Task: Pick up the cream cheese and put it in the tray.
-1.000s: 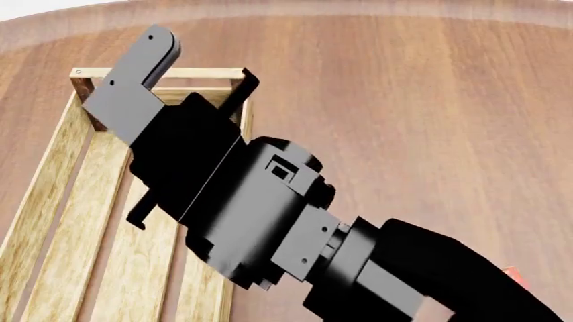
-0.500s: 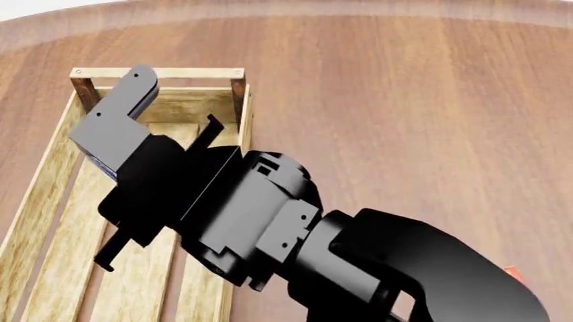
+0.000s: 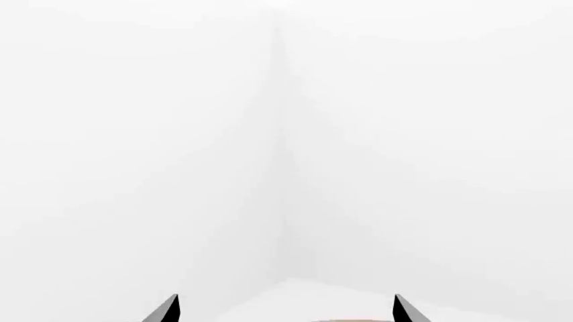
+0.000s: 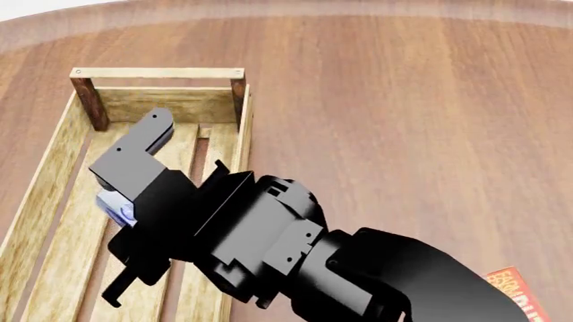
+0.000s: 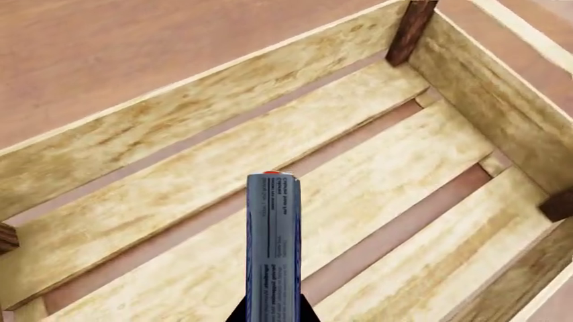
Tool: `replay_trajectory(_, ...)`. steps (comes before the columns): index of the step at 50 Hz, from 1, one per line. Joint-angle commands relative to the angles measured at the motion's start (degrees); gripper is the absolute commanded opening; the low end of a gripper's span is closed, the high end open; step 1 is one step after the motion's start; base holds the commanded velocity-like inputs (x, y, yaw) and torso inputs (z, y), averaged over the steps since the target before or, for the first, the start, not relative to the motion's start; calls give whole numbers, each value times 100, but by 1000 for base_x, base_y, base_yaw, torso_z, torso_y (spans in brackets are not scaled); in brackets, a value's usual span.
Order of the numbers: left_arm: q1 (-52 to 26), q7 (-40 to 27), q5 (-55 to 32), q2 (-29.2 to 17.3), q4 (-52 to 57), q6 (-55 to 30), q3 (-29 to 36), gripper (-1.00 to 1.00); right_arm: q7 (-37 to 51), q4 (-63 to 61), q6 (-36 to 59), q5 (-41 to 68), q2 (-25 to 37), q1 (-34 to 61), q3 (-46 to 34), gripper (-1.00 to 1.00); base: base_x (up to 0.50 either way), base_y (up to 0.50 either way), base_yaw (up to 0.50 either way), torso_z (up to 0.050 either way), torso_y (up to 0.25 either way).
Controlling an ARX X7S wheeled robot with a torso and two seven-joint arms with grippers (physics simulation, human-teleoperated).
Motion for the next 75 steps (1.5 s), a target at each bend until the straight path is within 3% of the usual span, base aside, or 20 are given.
replay_trajectory(1, -65, 111, -29, 98, -138, -23, 37, 100, -275, 13, 51, -28, -11, -123, 29, -100, 0, 0, 0, 10, 0)
replay_trajectory(32, -119, 392, -65, 309, -414, 70, 89, 100, -764, -78, 1037, -1022, -11, -271, 71, -100, 0, 0, 0, 0, 1)
replay_trajectory(45, -305, 554, -114, 436, -610, 57, 187, 100, -1069, 37, 1038, -1178, -11, -391, 87, -100, 0, 0, 0, 0, 0)
replay_trajectory(75, -396, 719, -134, 570, -761, 22, 219, 100, -1044, 186, 936, -692, -11, -415, 76, -100, 0, 0, 0, 0, 0)
